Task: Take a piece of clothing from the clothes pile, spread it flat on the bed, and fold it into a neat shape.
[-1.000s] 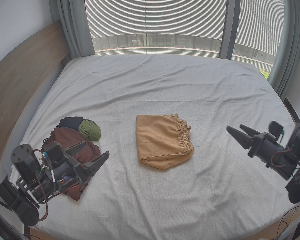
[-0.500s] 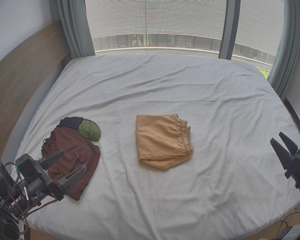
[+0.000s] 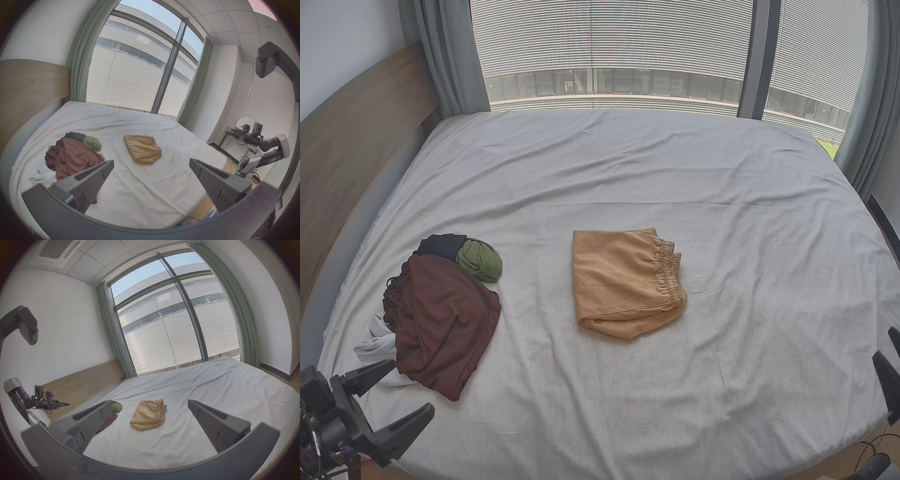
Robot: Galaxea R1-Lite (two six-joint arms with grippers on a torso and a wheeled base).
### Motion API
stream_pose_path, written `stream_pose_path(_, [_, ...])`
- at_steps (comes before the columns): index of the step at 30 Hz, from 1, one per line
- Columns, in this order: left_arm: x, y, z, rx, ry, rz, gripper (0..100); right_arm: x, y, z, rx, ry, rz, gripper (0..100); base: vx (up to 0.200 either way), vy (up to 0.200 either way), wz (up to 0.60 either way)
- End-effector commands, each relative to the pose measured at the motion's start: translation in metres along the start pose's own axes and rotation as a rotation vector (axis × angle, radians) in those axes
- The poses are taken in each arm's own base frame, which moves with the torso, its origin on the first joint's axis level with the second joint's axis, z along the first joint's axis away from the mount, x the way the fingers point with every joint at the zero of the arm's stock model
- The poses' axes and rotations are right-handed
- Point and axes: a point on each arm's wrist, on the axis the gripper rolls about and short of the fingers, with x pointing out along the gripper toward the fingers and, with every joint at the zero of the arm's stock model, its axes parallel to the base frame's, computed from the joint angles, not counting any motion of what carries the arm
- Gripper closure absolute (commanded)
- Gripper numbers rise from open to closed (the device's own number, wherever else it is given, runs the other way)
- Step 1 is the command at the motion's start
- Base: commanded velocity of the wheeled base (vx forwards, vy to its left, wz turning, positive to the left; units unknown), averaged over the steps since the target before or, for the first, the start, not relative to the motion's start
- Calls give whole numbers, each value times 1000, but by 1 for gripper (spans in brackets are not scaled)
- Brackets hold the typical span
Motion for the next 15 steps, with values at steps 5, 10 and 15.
stream_pose_path(5, [-71, -18, -48, 22, -164, 47, 0, -54, 7, -39, -122, -114, -41, 0, 0, 0, 0])
stream_pose_path(10, [-74, -18, -55, 25, -163, 133, 0, -54, 2, -40, -175, -147, -236, 0, 0, 0, 0])
stream_pose_path(15, [-73, -19, -56, 79, -169, 233, 0, -54, -2, -46, -222, -84, -349, 0, 0, 0, 0])
